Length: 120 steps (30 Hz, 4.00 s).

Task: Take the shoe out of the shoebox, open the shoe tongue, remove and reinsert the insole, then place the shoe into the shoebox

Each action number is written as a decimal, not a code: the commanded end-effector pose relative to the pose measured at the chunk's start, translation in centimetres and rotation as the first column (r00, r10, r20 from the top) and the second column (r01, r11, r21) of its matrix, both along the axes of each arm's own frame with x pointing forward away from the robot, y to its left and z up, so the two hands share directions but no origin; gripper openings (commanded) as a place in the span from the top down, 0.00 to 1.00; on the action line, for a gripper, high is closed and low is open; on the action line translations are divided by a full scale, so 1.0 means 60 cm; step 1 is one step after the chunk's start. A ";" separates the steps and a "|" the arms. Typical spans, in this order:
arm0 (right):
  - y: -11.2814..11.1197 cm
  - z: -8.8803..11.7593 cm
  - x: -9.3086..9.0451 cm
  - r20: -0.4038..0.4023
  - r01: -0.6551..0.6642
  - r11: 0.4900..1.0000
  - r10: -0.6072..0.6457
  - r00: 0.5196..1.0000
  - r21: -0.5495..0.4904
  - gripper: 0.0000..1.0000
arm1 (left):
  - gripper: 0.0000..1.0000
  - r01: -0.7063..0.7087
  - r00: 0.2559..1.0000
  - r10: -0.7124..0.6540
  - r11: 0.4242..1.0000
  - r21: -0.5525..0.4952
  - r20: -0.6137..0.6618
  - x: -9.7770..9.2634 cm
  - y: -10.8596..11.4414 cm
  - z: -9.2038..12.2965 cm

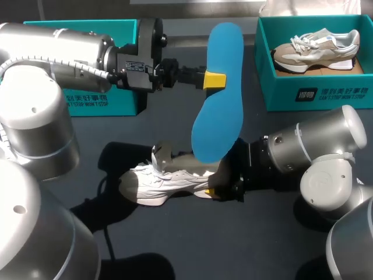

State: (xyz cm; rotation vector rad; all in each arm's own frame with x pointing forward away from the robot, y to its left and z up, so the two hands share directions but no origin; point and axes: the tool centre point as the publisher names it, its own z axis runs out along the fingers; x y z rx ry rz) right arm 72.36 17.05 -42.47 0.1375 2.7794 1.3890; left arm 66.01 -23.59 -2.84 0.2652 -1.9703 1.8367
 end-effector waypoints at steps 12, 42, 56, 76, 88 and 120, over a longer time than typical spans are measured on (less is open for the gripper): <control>0.005 -0.003 0.000 0.000 0.002 1.000 -0.002 1.000 -0.005 1.00 | 1.00 -0.053 0.924 0.023 0.996 -0.069 -0.381 -0.038 -0.011 0.058; 0.005 -0.003 0.000 0.000 0.002 1.000 -0.002 1.000 -0.005 1.00 | 1.00 0.018 0.868 -0.064 0.995 -0.099 -0.492 -0.061 0.009 0.105; 0.005 -0.003 0.000 0.000 0.002 1.000 -0.002 1.000 -0.005 1.00 | 1.00 0.022 0.867 -0.067 0.995 -0.096 -0.494 -0.061 0.007 0.104; -0.014 0.003 0.003 0.015 0.021 0.998 -0.021 1.000 -0.054 0.00 | 1.00 0.022 0.867 -0.067 0.995 -0.096 -0.494 -0.061 0.007 0.104; -0.045 0.024 0.010 0.016 0.033 0.987 -0.030 0.999 -0.158 0.00 | 1.00 0.022 0.867 -0.067 0.995 -0.096 -0.494 -0.061 0.007 0.104; -0.088 0.095 0.016 0.087 0.020 0.921 0.015 0.996 -0.389 0.00 | 1.00 0.022 0.867 -0.067 0.995 -0.096 -0.494 -0.061 0.007 0.104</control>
